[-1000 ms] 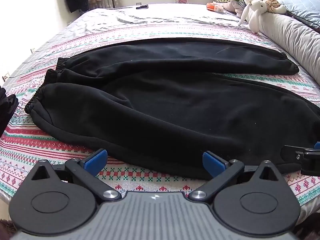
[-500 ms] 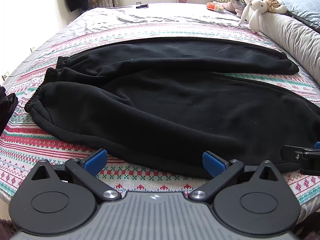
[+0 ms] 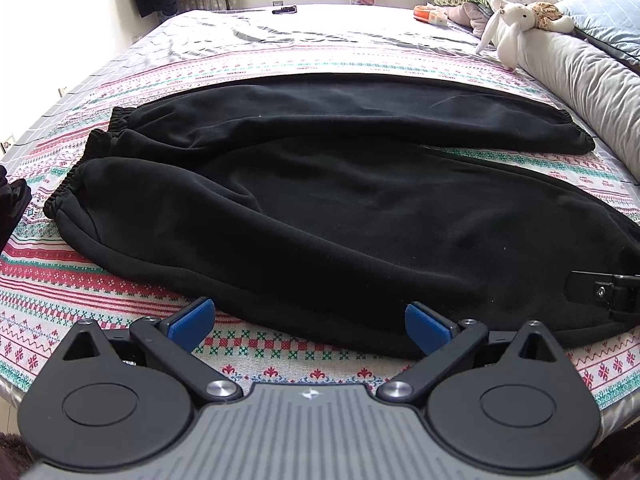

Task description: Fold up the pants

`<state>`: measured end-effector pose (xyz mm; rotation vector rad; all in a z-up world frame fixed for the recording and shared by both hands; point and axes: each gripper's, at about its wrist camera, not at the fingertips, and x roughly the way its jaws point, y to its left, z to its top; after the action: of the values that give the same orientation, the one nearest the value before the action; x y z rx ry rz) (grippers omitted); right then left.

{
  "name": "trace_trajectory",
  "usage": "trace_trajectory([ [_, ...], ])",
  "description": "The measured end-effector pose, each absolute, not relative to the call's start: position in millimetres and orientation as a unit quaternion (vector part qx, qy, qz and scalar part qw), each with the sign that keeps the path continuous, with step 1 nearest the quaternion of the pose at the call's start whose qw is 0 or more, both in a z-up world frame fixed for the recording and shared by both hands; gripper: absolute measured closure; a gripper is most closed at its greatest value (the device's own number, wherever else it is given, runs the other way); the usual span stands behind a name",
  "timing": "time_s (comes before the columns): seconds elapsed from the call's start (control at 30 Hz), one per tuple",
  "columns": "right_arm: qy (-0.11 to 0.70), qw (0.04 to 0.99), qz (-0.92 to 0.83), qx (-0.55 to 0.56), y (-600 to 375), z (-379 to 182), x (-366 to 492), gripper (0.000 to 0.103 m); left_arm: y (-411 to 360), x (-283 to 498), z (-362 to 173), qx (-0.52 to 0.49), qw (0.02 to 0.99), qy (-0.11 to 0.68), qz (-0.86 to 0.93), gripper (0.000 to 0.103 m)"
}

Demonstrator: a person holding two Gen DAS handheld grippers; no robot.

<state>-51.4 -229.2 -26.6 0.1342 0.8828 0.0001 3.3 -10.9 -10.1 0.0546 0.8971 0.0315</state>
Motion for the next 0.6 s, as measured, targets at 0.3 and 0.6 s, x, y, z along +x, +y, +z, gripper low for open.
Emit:
trace_trajectory([
  [0.3,0.434,0.896,0.005,0.091,-238,-19,-43,0.000,-20,8,-12,0.021,0.899,0.437,0.019,0.000],
  [0.6,0.444,0.891,0.006,0.096,-241,-17,-37,0.000,-36,16,-11,0.027,0.897,0.440,0.012,0.000],
])
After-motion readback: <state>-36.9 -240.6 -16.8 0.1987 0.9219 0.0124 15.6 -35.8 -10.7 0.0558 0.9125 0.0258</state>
